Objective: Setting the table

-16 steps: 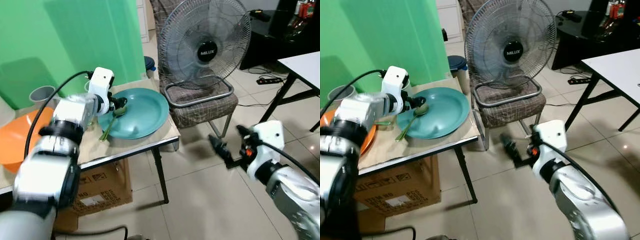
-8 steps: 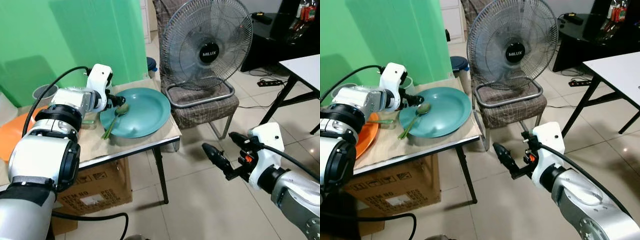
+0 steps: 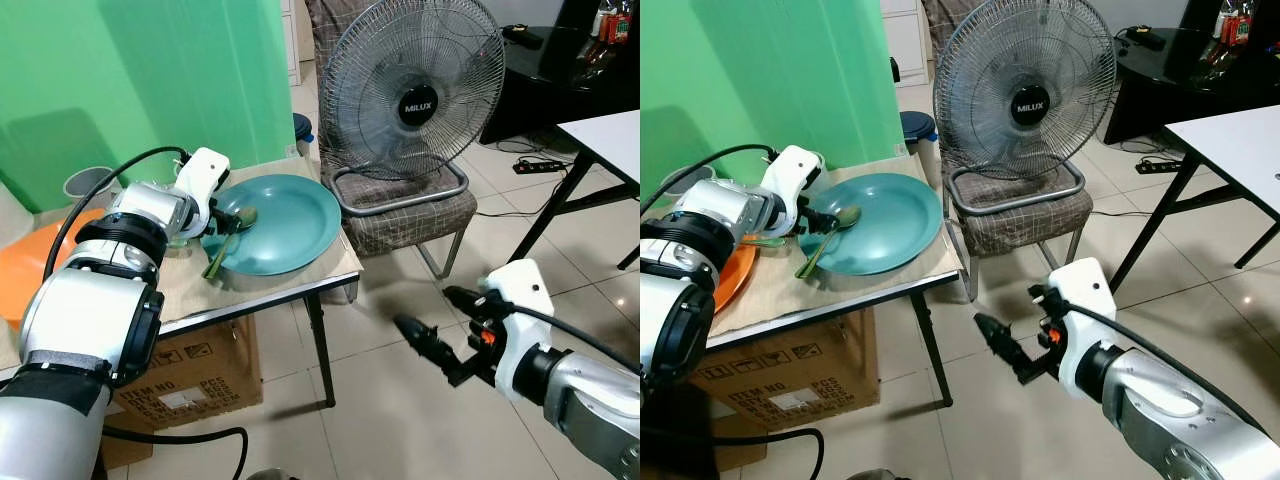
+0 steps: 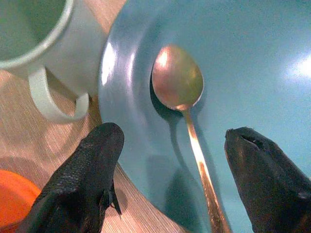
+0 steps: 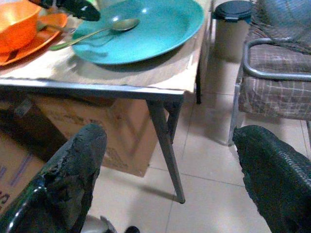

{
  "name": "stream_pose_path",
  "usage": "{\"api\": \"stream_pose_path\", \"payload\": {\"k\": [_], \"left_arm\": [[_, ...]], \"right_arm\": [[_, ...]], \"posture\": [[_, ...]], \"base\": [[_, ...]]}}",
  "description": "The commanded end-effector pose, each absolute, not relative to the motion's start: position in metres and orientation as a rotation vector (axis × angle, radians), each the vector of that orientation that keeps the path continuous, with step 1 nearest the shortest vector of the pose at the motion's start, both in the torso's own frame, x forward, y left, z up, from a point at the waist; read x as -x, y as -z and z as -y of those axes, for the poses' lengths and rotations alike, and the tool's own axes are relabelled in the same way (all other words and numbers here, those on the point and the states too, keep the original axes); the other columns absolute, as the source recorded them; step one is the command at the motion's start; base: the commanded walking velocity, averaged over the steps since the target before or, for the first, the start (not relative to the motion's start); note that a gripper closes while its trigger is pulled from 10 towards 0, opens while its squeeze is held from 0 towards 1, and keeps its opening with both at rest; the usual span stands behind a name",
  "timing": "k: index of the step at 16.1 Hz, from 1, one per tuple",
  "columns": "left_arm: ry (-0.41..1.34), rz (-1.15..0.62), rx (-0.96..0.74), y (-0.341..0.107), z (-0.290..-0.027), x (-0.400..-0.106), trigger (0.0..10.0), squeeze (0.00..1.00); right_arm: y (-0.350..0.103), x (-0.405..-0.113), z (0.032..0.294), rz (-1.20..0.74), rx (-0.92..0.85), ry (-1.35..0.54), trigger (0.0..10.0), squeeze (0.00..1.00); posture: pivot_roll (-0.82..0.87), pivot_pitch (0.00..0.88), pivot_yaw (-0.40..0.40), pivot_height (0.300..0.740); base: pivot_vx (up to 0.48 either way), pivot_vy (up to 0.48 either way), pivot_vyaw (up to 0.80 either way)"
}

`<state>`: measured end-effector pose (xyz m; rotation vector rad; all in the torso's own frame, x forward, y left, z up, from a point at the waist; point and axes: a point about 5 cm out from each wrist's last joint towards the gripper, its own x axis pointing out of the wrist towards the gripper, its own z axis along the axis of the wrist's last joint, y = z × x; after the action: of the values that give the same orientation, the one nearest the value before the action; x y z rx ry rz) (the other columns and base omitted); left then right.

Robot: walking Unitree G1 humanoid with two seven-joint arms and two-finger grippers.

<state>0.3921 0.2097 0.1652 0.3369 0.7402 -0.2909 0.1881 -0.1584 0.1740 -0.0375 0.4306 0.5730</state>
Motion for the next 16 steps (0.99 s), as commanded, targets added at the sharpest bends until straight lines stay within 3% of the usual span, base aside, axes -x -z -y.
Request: {"api": "stream_pose_path", "payload": {"k": [1, 8, 9, 10, 11, 13, 14, 15, 16], "left_arm": [[0.28, -0.77, -0.345, -0.16, -0.217, -0.388, 10.0, 0.0], [0.315, -0.828, -0.344, -0.144, -0.212, -0.382, 10.0, 0.0], [0.32, -0.83, -0.33, -0.142, -0.212, -0.382, 8.5, 0.0], [0.323, -0.825, -0.33, -0.142, -0.211, -0.382, 7.7, 0.0], [0.332, -0.815, -0.308, -0.141, -0.208, -0.382, 4.8, 0.0], [0.349, -0.804, -0.314, -0.14, -0.204, -0.383, 3.5, 0.0], [0.349, -0.804, -0.314, -0.14, -0.204, -0.383, 3.5, 0.0], [0.351, -0.802, -0.315, -0.138, -0.202, -0.383, 1.4, 0.0], [0.353, -0.804, -0.315, -0.137, -0.201, -0.382, 0.5, 0.0]], "right_arm": [[-0.175, -0.184, 0.154, -0.437, 0.042, -0.609, 10.0, 0.0], [-0.173, -0.179, 0.152, -0.467, 0.045, -0.635, 10.0, 0.0], [-0.173, -0.178, 0.151, -0.471, 0.042, -0.638, 10.0, 0.0], [-0.172, -0.178, 0.151, -0.473, 0.04, -0.64, 10.0, 0.0], [-0.172, -0.177, 0.151, -0.474, 0.039, -0.638, 10.0, 0.0], [-0.173, -0.177, 0.152, -0.474, 0.04, -0.631, 10.0, 0.0], [-0.173, -0.177, 0.152, -0.474, 0.04, -0.631, 10.0, 0.0], [-0.173, -0.176, 0.152, -0.474, 0.039, -0.628, 10.0, 0.0], [-0.173, -0.175, 0.152, -0.474, 0.038, -0.628, 10.0, 0.0]], "posture": [[-0.08, 0.0, 0.069, 0.74], [-0.08, 0.0, 0.073, 0.74], [-0.08, 0.0, 0.074, 0.74], [-0.08, 0.0, 0.077, 0.74], [-0.08, 0.0, 0.077, 0.74], [-0.09, 0.0, 0.079, 0.74], [-0.09, 0.0, 0.079, 0.74], [-0.09, 0.0, 0.082, 0.74], [-0.1, 0.004, 0.085, 0.74]], "base": [[0.0, 0.0, 0.0], [0.0, 0.0, 0.0], [0.0, 0.0, 0.0], [0.0, 0.0, 0.0], [0.0, 0.0, 0.0], [0.0, 0.0, 0.0], [0.0, 0.0, 0.0], [0.0, 0.0, 0.0], [0.0, 0.0, 0.0]]}}
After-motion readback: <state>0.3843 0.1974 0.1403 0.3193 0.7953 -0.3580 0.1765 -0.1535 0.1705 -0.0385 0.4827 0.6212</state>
